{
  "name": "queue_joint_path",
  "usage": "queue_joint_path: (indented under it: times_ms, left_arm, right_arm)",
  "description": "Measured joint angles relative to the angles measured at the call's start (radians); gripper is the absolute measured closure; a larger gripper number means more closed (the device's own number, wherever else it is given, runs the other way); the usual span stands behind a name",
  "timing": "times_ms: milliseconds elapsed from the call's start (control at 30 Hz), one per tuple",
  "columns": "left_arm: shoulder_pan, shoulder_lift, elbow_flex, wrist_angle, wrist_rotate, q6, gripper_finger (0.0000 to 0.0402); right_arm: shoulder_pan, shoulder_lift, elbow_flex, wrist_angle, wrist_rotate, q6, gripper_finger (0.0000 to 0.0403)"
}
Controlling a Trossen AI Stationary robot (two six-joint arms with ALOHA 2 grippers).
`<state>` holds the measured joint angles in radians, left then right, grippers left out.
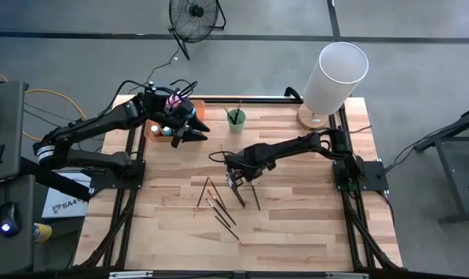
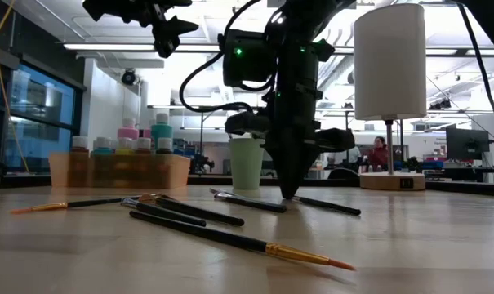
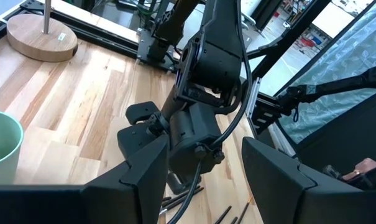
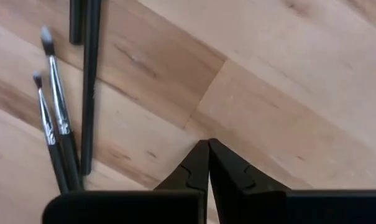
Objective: Pick & Place Paint Supplies
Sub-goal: Put the black paint brush into the green cup
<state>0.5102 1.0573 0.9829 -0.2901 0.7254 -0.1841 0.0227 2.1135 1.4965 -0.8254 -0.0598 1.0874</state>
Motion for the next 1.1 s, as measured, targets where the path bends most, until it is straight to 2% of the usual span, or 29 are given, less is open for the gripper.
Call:
queue_joint_path:
  times_ms: [133,300,500,600,733,867,1000,1100]
  left_arm:
    - [0.000,0.000,0.000,0.001,0.000,0.000,0.0202]
    - [0.000,0.000,0.000,0.001,0.000,0.000,0.0202]
    - [0.000,0.000,0.000,0.000,0.000,0.000,0.0202]
    - [0.000,0.000,0.000,0.000,0.000,-0.001,0.0202]
    - [0.000,0.000,0.000,0.000,0.000,-0.003,0.0202]
    - [0.000,0.000,0.000,0.002,-0.001,-0.003,0.0202]
    - [0.000,0.000,0.000,0.002,-0.002,-0.004,0.0202]
    - [0.000,0.000,0.000,0.000,-0.002,-0.004,0.0202]
  right_arm:
    - [0.000,-0.024,-0.002,0.001,-0.021,-0.006,0.0400]
    - [0.000,-0.075,-0.001,0.023,0.022,-0.017,0.0400]
    - [-0.005,-0.175,0.000,0.068,0.146,-0.034,0.0400]
    - [-0.018,-0.243,0.000,0.114,0.249,-0.063,0.0400]
    - [-0.048,-0.339,0.002,0.250,0.440,-0.186,0.0400]
    - [-0.088,-0.386,0.003,0.443,0.627,-0.417,0.0400]
    - [-0.158,-0.386,0.003,0.608,0.684,-0.632,0.0400]
    - [-0.214,-0.373,0.003,0.632,0.711,-0.685,0.0400]
